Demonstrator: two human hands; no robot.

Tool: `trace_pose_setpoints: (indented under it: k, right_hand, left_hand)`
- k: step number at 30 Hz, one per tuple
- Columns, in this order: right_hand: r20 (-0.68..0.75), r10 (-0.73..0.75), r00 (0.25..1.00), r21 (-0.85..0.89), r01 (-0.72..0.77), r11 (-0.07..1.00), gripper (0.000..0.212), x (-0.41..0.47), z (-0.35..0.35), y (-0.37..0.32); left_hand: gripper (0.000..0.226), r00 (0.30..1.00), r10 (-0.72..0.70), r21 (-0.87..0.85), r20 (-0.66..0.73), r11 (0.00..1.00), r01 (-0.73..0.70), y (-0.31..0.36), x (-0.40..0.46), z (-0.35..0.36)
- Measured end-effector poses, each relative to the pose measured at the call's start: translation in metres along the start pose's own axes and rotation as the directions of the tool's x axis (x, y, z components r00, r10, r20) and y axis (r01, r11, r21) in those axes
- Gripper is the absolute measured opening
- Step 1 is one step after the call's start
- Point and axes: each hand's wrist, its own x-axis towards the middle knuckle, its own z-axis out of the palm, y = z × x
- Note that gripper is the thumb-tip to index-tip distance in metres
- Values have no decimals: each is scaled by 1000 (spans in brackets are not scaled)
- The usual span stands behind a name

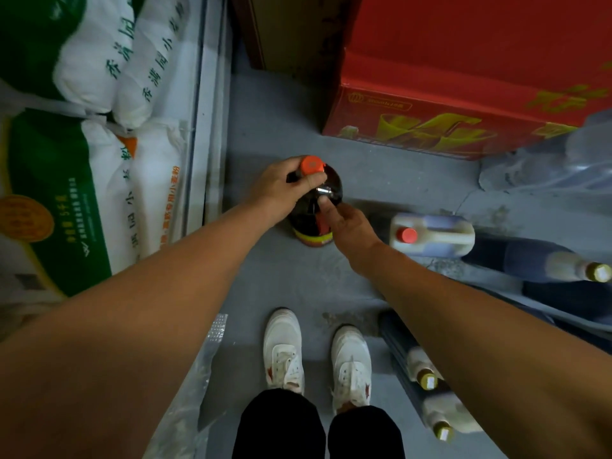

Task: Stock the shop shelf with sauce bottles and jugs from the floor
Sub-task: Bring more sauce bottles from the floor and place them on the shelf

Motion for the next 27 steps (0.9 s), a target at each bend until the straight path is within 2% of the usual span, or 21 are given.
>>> trace_pose_setpoints:
  k: [2,5,8,11,14,17,18,21,25,27]
  right_hand:
    - [2,27,1000,-69,-27,997,51,-13,-1,-3]
    - [-29,67,997,-91,-69,993,50,-42,-5,-5]
    - [-34,80,996,-101,-83,991,45,-80,-11,-14]
    - [-5,63,998,-96,-64,993,40,-121,-20,-28]
    - [32,58,998,-115,-54,992,46,-161,-32,-51]
    - [54,36,998,-124,-29,992,64,-198,-44,-84]
    - [72,23,997,-128,-14,992,65,-210,-49,-97]
    - [125,-35,992,-141,53,989,45,-251,-61,-132]
    - [181,-122,976,-112,144,983,42,-302,-71,-168]
    - [241,-154,958,-77,177,981,42,-325,-77,-182]
  left_hand:
    - [36,999,-54,-47,1,997,54,-1,-15,-4]
    - [30,991,-132,-241,5,962,129,5,-48,-9]
    - [39,984,-175,-380,29,909,173,10,-84,-9]
    - [46,977,-174,-391,124,896,209,15,-123,-8]
    - [57,954,-215,-426,208,858,286,32,-164,-12]
    - [79,939,-220,-479,266,815,327,56,-195,-20]
    - [86,940,-211,-490,270,810,323,66,-204,-26]
    - [96,946,-180,-520,268,800,299,98,-231,-44]
    - [92,953,-79,-549,294,802,236,127,-271,-63]
    - [108,960,-46,-569,278,797,203,136,-293,-71]
